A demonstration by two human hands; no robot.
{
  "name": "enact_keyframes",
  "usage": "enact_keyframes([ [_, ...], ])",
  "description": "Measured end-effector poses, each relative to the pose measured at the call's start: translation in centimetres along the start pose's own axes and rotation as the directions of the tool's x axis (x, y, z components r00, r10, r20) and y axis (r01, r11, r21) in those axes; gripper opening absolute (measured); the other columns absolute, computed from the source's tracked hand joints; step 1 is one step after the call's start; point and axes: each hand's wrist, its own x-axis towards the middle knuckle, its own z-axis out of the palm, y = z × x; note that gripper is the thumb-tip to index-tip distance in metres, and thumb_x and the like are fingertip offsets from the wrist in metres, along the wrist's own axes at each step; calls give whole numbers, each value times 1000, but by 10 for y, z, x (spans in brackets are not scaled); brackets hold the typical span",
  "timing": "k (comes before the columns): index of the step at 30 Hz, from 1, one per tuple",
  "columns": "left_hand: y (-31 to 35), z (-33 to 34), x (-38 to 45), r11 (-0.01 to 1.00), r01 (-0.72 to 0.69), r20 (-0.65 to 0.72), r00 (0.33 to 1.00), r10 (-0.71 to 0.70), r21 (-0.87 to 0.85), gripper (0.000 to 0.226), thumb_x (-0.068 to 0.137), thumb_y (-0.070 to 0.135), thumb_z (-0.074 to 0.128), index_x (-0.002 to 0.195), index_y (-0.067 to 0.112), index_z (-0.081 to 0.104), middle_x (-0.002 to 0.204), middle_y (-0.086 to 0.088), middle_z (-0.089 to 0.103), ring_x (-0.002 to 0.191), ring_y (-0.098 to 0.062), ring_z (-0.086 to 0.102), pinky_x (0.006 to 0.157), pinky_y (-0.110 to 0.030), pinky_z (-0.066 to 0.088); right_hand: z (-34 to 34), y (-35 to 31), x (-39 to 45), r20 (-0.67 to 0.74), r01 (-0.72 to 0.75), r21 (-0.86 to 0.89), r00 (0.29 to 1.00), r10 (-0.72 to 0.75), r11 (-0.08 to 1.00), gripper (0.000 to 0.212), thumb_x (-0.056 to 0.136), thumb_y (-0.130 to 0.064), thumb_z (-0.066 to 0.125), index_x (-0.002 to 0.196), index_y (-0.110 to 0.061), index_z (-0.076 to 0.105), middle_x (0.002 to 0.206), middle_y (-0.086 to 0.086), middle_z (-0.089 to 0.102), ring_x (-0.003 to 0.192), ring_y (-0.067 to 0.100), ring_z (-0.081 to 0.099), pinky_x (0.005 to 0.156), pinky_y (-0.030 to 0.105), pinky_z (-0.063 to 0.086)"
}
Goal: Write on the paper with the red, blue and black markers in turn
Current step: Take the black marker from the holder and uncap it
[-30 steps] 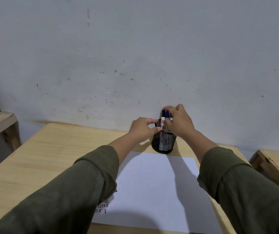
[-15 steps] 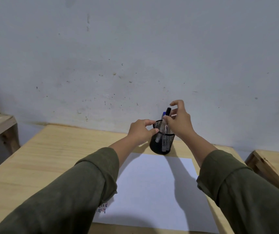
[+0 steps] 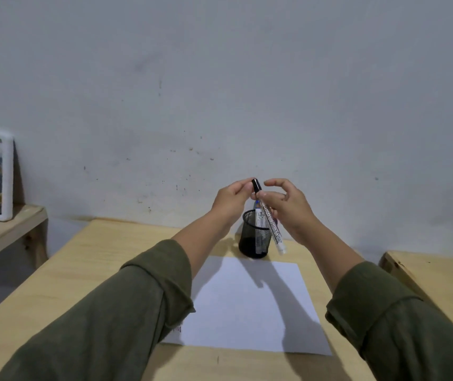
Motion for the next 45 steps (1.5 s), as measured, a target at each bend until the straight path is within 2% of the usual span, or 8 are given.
enact_keyframes([
  [3,4,-5,-25,995,43,32,999,-40,-89,29,96,17,48,122,12,60,95,1,62,79,-3,54,60,-4,46,8,-5,-28,76,-58,81,996,52,995,15,89,-6,60,101,-15,56,87,15,71,64,17,65,57,20,49],
  [9,3,-23,-64,940,125,-224,953,-202,-317,13,89,23,60,77,24,64,80,13,65,96,-7,57,97,-30,38,11,-14,-83,268,-245,226,946,182,943,42,84,-40,56,118,-17,53,95,15,69,69,20,60,64,25,50],
  [12,4,-31,-85,916,143,-327,904,-276,-376,12,83,33,68,76,25,63,80,11,63,96,-9,57,101,-31,39,12,-14,-107,219,-249,434,961,166,866,54,80,-44,59,124,-12,55,93,15,71,71,20,65,66,26,56],
  [19,4,-18,-131,922,164,-180,955,-238,-350,22,79,42,70,84,22,65,89,8,65,99,-9,57,88,-27,40,52,-11,-135,43,-159,511,986,159,845,33,94,-39,47,102,-11,61,64,2,68,54,9,62,58,19,52],
  [27,7,-21,-146,830,132,55,991,-121,-542,21,98,22,45,104,31,62,102,21,65,98,5,57,83,-26,38,65,-16,-146,24,-146,705,983,183,694,21,92,-25,53,91,-8,63,62,6,66,53,11,62,54,20,53],
  [37,9,-24,-139,883,102,-146,971,-188,-458,19,94,21,53,107,19,67,84,16,65,80,1,60,89,-25,32,74,-12,-144,-1,-54,611,998,69,790,14,92,-16,51,89,-6,60,68,9,63,57,15,58,61,21,52],
  [42,6,-32,-137,891,159,-210,940,-268,-426,17,89,27,60,74,22,67,75,13,63,76,-2,60,67,-23,36,78,-3,-143,33,-25,514,999,9,857,15,96,-16,46,95,-7,57,70,10,64,59,15,59,63,21,52],
  [45,-1,-54,-133,880,120,-368,876,-312,-460,18,83,34,68,75,18,64,72,10,63,69,-3,60,76,-23,36,75,4,-143,24,-13,493,1000,1,870,13,97,-15,45,93,-9,57,71,8,61,61,16,56,62,21,50],
])
